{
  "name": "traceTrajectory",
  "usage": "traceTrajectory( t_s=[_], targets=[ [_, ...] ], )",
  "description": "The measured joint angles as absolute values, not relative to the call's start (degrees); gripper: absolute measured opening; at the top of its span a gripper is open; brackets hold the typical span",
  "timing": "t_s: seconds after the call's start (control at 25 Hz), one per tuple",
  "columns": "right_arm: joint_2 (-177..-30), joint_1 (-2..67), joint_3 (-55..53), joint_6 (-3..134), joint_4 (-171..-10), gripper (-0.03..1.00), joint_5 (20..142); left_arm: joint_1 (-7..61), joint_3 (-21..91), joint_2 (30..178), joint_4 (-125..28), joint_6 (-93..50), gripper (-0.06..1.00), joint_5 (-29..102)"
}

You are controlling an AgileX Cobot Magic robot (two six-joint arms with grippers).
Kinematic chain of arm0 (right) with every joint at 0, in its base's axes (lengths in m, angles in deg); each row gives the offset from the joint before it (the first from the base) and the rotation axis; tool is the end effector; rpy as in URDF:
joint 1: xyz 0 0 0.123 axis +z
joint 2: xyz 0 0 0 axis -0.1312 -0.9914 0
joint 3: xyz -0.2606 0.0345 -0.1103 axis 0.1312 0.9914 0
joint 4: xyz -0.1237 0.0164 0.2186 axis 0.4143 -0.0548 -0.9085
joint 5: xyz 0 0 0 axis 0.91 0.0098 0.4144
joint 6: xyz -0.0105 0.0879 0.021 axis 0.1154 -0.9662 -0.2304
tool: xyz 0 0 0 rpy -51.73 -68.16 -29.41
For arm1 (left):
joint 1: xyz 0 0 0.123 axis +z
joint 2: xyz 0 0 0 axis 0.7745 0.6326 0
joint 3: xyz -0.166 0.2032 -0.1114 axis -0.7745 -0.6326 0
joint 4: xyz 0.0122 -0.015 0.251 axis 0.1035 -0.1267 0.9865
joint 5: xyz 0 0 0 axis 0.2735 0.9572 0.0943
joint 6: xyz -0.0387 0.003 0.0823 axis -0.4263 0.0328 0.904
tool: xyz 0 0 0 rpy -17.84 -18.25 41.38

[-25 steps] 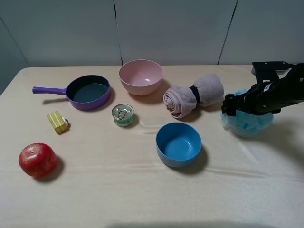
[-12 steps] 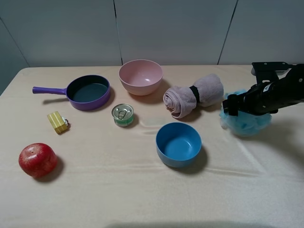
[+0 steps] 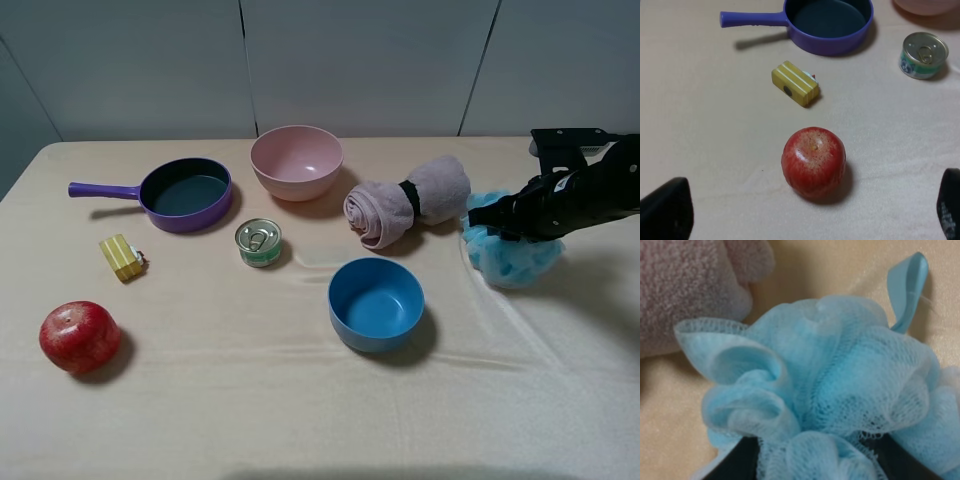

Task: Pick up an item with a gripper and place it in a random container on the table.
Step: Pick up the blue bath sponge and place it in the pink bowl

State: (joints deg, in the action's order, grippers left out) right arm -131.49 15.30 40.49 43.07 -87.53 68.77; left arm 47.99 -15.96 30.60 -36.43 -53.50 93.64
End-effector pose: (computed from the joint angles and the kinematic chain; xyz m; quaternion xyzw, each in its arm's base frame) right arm 0.2962 0.0400 0.1202 -0.0260 0.9510 0.0308 0.3064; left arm -0.0062 -0.0015 0.2777 0.0370 0.8524 -0.0138 0.5214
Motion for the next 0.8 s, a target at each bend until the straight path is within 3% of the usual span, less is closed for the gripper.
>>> traceTrajectory(
  t_s=[0.6,0.8],
  targets=[
    [-130.6,15.3,40.5,42.7,-87.5,0.26,69.5,48.0,-16.0,30.6,-36.4,-53.5,0.99,93.6],
    [-128.4,15.3,39.1,42.7,-87.5,0.2,74.2,48.0,-16.0,30.6,-36.4,-53.5,0.99,93.6]
  ],
)
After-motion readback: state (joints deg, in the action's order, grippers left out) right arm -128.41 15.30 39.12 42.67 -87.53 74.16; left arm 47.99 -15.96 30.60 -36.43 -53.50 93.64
